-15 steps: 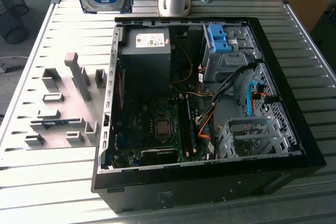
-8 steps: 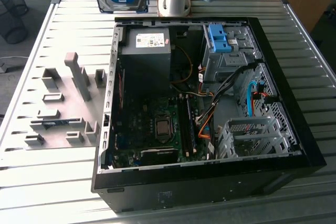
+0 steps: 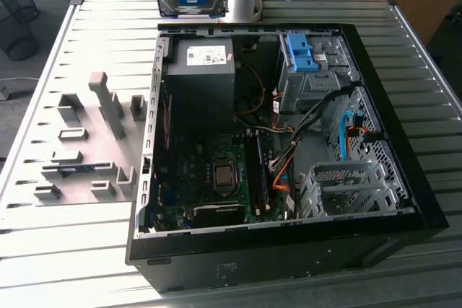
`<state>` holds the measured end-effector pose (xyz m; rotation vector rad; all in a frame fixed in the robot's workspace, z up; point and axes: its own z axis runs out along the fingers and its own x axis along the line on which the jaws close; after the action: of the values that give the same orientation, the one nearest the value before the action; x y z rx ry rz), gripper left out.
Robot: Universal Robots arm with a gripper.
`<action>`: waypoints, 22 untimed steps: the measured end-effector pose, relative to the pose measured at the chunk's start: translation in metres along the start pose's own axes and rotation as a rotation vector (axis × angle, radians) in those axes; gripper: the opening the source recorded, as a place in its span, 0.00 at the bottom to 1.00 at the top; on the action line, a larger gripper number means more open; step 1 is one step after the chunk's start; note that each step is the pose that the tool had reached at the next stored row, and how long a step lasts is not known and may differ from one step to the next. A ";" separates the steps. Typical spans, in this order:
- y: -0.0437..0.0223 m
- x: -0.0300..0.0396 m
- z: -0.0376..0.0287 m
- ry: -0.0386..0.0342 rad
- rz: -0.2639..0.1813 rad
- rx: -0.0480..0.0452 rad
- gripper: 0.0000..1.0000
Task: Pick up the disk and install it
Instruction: 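Pick up the disk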
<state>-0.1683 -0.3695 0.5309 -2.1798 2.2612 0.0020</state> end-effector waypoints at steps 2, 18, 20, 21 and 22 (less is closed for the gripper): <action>-0.0094 -0.0003 0.0002 -0.0001 -0.001 0.0000 0.36; -0.0350 0.0188 0.0031 0.0006 0.001 0.0000 0.36; -0.0412 0.0189 0.0033 0.0007 0.001 0.0000 0.36; -0.0457 0.0187 0.0034 0.0008 0.001 0.0000 0.36; -0.0501 0.0185 0.0035 0.0007 0.001 0.0001 0.36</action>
<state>-0.1189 -0.3898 0.5273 -2.1785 2.2631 0.0011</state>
